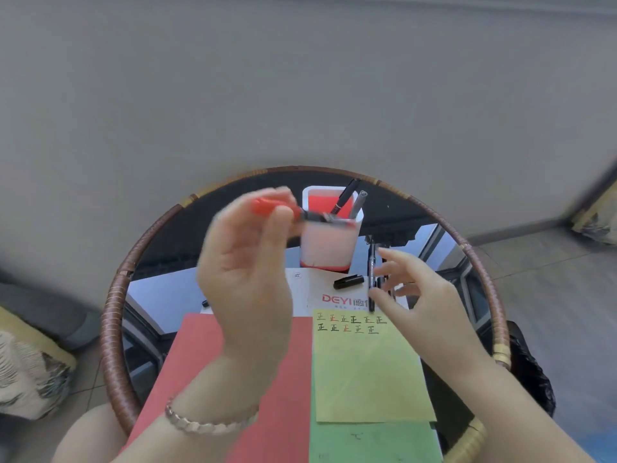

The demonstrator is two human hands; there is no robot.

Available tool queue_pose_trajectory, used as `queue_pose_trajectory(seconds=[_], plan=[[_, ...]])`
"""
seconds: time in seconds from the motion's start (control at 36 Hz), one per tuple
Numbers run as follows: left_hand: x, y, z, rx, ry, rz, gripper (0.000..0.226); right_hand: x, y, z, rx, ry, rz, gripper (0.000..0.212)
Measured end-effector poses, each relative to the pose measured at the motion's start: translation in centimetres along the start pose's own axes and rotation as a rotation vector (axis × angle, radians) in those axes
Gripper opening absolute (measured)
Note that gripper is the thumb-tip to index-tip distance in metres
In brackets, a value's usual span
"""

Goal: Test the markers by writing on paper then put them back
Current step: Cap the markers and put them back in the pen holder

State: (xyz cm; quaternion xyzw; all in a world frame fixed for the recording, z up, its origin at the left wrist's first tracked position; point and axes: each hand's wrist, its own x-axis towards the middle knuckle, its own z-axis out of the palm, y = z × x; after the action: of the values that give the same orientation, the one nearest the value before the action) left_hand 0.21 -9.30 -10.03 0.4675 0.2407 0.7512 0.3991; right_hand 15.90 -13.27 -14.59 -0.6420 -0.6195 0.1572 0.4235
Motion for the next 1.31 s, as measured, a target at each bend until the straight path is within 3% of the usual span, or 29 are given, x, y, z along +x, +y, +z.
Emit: queue_pose_trajectory(seconds=[0.06,0.11,0.33,0.44,0.53,0.61,0.67,0.78,1.0,1.08,1.19,1.25,1.31], plan=[[1.6,-0.1,0.1,0.048,0.018,0.197,0.013,0.5,1.4,-0.5,-0.072,0.012,0.088,0.037],[3.1,-0.7,0.3,0.136,-0.004,0.271,0.017,0.8,2.6,-0.8,-0.136,0.002,0.170,0.032],[5.4,-7.3,-0.1,0.671,-0.308,-0.068,0.011,1.6,4.4,0.7,-0.328,-0.132,0.376,0.040],[5.5,-7.7,-0.2,0.827,-0.417,-0.026,0.027,2.5,4.5,1.0,-0.373,-0.177,0.408,0.043],[4.3,-7.0,-0.2,0.864,-0.357,0.092,0.039,3.1,4.8,1.1,-0.377,-0.195,0.427,0.048],[2.0,-6.6,-0.3,0.873,-0.341,0.265,0.035,3.1,5.1,0.8,-0.296,-0.183,0.469,0.051],[0.4,-6.9,-0.1,0.864,-0.457,0.279,0.030,2.8,5.3,0.4,-0.211,-0.166,0.506,0.051],[-1.4,-8.6,0.7,1.022,-0.881,0.222,0.019,1.6,5.9,-1.1,-0.128,-0.116,0.524,0.045],[-1.8,-9.9,4.2,1.362,-1.290,-0.022,0.049,-1.0,7.0,-4.0,-0.100,-0.029,0.543,0.039],[-1.4,-10.1,4.7,1.357,-1.290,-0.121,0.049,-1.5,6.9,-4.6,-0.083,-0.007,0.538,0.034],[-1.4,-9.8,4.7,1.303,-1.237,-0.041,0.054,-1.8,6.6,-4.6,-0.075,0.006,0.523,0.032],[-1.7,-9.1,4.3,1.132,-1.100,-0.112,0.051,-1.8,6.4,-4.4,-0.065,0.005,0.516,0.031],[-2.1,-7.6,3.9,0.837,-0.920,-0.317,0.034,-1.8,6.1,-4.2,-0.054,-0.009,0.513,0.030]])
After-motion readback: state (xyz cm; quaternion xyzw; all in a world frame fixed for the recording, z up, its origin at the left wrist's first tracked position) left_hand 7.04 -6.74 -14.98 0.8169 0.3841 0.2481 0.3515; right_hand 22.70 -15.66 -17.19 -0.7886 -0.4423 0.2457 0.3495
